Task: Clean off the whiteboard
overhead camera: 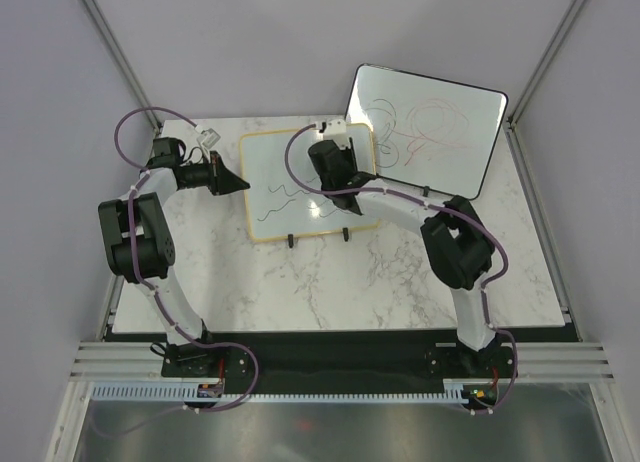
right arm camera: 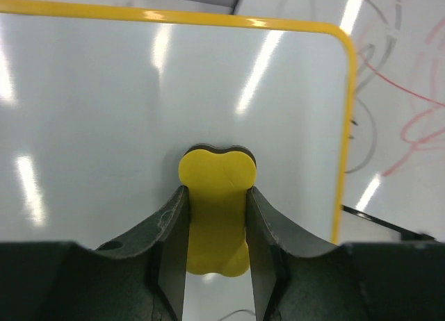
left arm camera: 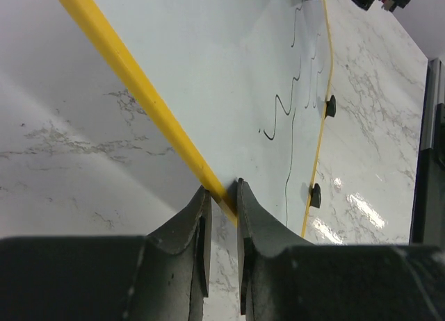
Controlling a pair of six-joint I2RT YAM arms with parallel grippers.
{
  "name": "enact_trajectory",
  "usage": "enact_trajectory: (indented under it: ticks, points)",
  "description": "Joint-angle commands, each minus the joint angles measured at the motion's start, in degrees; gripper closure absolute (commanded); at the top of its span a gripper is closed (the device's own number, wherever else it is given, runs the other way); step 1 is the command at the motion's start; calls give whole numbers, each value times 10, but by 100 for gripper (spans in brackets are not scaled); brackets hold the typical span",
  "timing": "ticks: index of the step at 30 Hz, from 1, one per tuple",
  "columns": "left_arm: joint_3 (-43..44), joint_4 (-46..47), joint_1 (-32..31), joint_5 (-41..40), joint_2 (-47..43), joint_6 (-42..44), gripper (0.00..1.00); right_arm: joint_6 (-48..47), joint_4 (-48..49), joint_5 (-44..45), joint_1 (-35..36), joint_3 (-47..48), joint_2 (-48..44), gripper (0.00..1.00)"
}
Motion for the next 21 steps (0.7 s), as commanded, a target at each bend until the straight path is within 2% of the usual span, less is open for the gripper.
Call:
enact_trajectory:
  ticks: [1,7,11,17,21]
  points:
    - [6,22,1,-22,-26,53,98,-16,37,-64,65,63,63,100]
    - [6,21,0,-21,-27,51,98,-35,62,-118,169,163,155,100]
    - [7,22,1,-24,-29,51,98,-23,51,-99,173,187,183,100]
    - [4,21,1,-25,-33,56,98,11,54,-23,125,87,105,100]
    - [5,22,1,-25,-33,57,98,14,79,33,84,-37,24,100]
